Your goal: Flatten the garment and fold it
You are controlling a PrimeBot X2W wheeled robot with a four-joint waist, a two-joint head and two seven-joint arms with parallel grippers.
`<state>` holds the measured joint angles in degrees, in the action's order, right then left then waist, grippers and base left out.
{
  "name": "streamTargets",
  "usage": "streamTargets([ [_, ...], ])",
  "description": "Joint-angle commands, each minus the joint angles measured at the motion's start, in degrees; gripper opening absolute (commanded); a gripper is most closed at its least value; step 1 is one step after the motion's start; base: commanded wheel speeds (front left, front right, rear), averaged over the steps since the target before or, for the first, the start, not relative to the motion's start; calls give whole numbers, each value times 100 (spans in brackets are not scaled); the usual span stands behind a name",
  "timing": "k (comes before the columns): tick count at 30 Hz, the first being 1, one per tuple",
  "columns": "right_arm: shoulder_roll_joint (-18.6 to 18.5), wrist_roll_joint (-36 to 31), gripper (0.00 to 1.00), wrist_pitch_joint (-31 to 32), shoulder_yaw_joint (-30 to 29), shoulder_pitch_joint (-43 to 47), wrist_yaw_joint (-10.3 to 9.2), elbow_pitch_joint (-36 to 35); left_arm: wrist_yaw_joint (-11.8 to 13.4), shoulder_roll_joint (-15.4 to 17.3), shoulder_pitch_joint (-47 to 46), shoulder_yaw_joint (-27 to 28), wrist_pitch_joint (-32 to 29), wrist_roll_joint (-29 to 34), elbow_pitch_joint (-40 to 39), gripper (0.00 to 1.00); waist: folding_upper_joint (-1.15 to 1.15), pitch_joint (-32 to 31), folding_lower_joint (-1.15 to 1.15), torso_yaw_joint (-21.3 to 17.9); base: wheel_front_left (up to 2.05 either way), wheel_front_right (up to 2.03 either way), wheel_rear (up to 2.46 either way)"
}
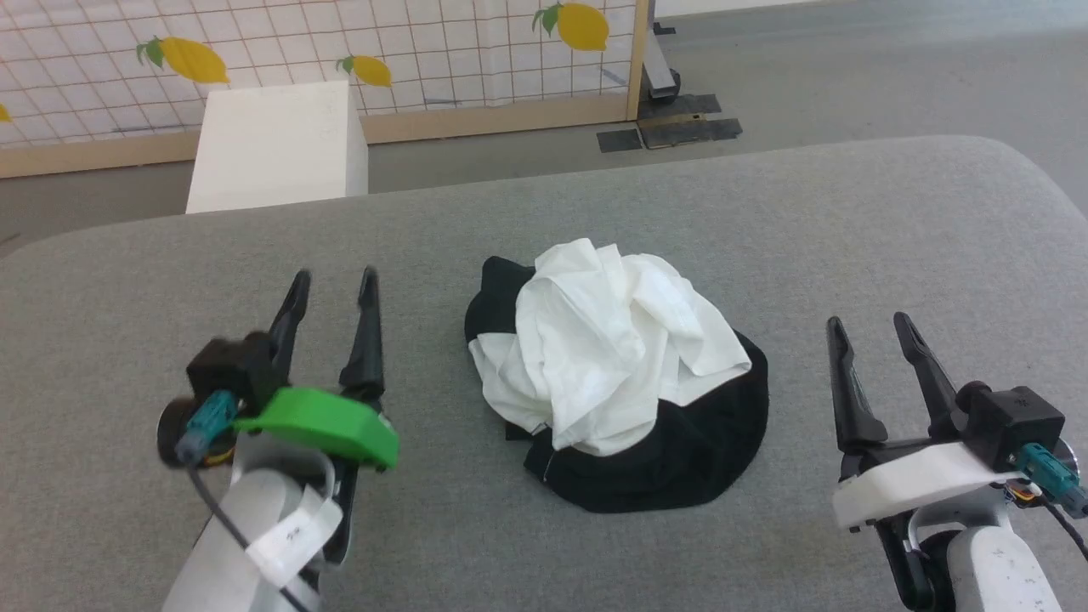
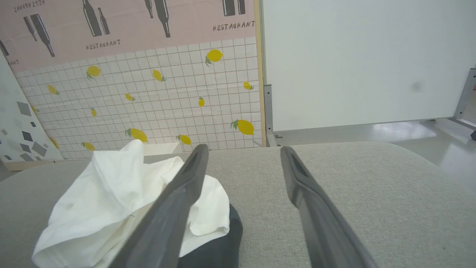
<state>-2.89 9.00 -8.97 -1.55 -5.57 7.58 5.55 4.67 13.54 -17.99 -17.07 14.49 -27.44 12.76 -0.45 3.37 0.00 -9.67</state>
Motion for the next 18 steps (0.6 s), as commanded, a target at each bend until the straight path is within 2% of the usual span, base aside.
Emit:
streamTargets([
  [1, 2, -39, 100, 43, 6, 85, -9, -42, 64, 45, 244, 74, 44, 76, -60, 100, 43, -39, 0, 62, 0, 0, 0],
  [8, 2, -64, 100, 147, 39, 213, -9, -106, 156, -28, 1107, 479, 50, 385, -417, 100, 43, -112, 0, 150, 0, 0, 0],
  [18, 2, -102, 100, 269, 75, 310, -9, -146, 10, -396, 1708, 801, 51, 685, -638, 100, 43, -166, 0, 271, 0, 0, 0],
])
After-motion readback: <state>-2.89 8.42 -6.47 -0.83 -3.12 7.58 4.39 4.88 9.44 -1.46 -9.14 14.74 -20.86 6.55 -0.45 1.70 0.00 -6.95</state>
